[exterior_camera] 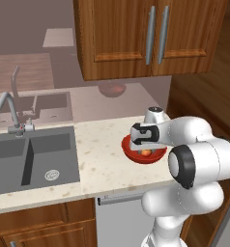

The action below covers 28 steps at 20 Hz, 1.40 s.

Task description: Take the carrot, peach, and bell pepper from the freezer and place them in the bowl on the counter.

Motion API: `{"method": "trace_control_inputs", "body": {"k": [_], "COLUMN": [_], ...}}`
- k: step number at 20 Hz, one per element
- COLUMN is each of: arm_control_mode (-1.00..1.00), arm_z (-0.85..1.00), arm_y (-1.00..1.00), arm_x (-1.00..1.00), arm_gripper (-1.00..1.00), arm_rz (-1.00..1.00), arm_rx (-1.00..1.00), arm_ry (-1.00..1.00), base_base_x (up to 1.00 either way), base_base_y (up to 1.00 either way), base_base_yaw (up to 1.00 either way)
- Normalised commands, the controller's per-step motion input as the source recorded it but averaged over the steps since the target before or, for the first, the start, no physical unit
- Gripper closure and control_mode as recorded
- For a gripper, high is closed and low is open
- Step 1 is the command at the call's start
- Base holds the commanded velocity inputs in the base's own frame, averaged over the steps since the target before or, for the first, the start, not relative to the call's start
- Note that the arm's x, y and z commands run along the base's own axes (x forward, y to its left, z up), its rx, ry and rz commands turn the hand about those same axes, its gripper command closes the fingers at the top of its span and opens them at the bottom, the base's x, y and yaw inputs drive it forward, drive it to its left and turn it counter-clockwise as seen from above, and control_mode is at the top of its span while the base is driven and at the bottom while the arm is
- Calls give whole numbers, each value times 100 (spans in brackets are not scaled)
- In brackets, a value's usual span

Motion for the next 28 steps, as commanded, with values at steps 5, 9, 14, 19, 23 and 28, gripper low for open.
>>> {"method": "trace_control_inputs", "body": {"k": [5, 9, 14, 19, 23, 28], "arm_control_mode": [-100, -100, -100, -100, -100, -100], "arm_z": [0, 8, 33, 54, 51, 36], "arm_y": [0, 0, 0, 0, 0, 0], "arm_x": [2, 0, -2, -25, -46, -53], "arm_gripper": [-100, -100, -100, -100, -100, -100], "arm_rz": [0, -3, 0, 0, 0, 0], "arm_rx": [0, 0, 0, 0, 0, 0], "arm_ry": [0, 0, 0, -3, -5, -5], "base_base_x": [0, 0, 0, 0, 0, 0], "base_base_y": [0, 0, 0, 0, 0, 0], "base_base_yaw": [0, 0, 0, 0, 0, 0]}}
